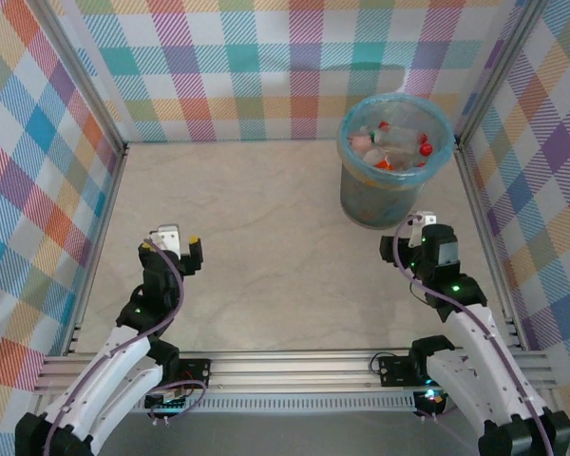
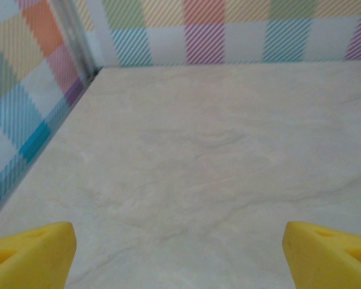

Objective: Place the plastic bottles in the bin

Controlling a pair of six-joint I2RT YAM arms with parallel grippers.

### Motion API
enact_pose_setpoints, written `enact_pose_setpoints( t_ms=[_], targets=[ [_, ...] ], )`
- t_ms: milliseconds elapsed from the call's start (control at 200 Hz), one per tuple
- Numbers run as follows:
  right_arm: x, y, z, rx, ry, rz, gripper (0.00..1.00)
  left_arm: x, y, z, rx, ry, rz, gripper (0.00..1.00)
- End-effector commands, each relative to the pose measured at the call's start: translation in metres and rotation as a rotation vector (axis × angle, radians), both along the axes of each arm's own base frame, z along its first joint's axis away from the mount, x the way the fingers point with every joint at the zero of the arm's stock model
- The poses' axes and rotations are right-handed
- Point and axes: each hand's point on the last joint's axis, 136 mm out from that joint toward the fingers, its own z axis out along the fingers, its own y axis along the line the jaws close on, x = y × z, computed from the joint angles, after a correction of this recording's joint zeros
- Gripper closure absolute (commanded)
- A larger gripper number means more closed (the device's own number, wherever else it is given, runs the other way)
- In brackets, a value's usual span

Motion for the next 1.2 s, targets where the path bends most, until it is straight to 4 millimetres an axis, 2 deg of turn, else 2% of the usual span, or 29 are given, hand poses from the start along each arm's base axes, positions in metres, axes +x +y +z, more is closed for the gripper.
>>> enact_pose_setpoints(
  t_ms=[0, 135, 335, 590, 675, 850, 980, 1195],
  targets=[
    [0.033, -0.012, 0.018, -0.100, -0.211, -0.043, 0.29, 0.017, 0.007, 0.013, -0.060, -0.116, 0.000, 0.12],
    [0.049, -0.015, -0.008, -0.189, -0.280, -0.028, 0.28, 0.031, 0.018, -0.010, -0.101, -0.090, -0.007, 0.12],
    [0.067, -0.015, -0.040, -0.185, -0.293, -0.002, 0.27, 0.054, 0.015, -0.023, -0.142, -0.086, -0.117, 0.13],
    [0.083, -0.018, -0.039, -0.057, -0.383, 0.033, 0.27, 0.076, 0.001, -0.047, -0.168, -0.028, -0.227, 0.13],
    [0.087, -0.018, -0.044, -0.020, -0.388, 0.060, 0.27, 0.081, -0.004, -0.054, -0.185, -0.006, -0.257, 0.13],
    [0.091, -0.020, -0.063, 0.017, -0.402, 0.080, 0.26, 0.086, -0.009, -0.058, -0.214, 0.010, -0.291, 0.11],
    [0.092, -0.027, -0.063, 0.028, -0.392, 0.051, 0.24, 0.086, -0.012, -0.054, -0.241, -0.033, -0.305, 0.10],
    [0.099, -0.038, -0.068, 0.028, -0.348, -0.017, 0.18, 0.094, -0.014, -0.062, -0.269, -0.022, -0.308, 0.07]
  ],
)
